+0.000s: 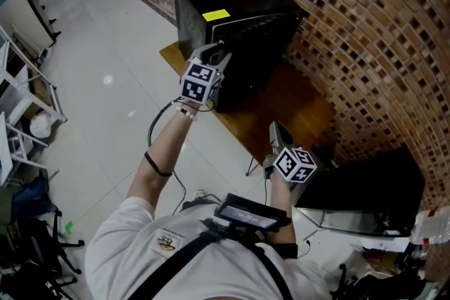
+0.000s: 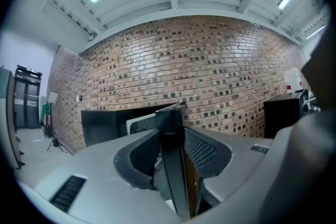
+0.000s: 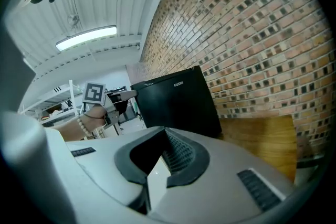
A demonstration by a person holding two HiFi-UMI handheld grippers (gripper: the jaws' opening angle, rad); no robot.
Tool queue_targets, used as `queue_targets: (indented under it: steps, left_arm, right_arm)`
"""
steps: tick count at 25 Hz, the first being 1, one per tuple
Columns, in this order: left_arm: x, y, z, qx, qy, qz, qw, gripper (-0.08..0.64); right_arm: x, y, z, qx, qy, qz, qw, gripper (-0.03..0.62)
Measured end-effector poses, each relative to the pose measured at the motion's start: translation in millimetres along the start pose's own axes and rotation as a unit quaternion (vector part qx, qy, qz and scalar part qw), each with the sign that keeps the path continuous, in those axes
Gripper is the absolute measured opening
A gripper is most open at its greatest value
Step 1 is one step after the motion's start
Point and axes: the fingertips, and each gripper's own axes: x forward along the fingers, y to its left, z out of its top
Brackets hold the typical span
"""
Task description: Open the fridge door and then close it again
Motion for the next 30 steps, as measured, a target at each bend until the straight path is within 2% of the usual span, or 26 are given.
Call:
queue_targets:
  steps: [7,16,21,30]
  left_arm:
    - [-18.2,-125.9,9.0,0.013,-0.015,-0.066,0.9976,0.133]
    - [6.9,-262.3,25.1,0.008,-0.025,-0.103,0.9943,0.098]
    - [43.8,-333.4,35.2,-0.027,-0.026,-0.123,0.9916,0.074]
    - [112.2,-416.5,50.3,-0.053,-0.033,-0.111,0.9918,0.058]
  right_arm:
    - [-40.4,-21.8,3.3,0.004,-0.009,-0.005,1.000,0.020]
    - [-130.7,-100.3,25.0,0.020,-0.037,-0.046,0.998,0.020]
    - [-179.1,-150.8,42.1,0.026,-0.055,-0.063,0.996,0.020]
    - [-238.5,-233.7,66.5,0.032,-0.071,-0.087,0.993,0.020]
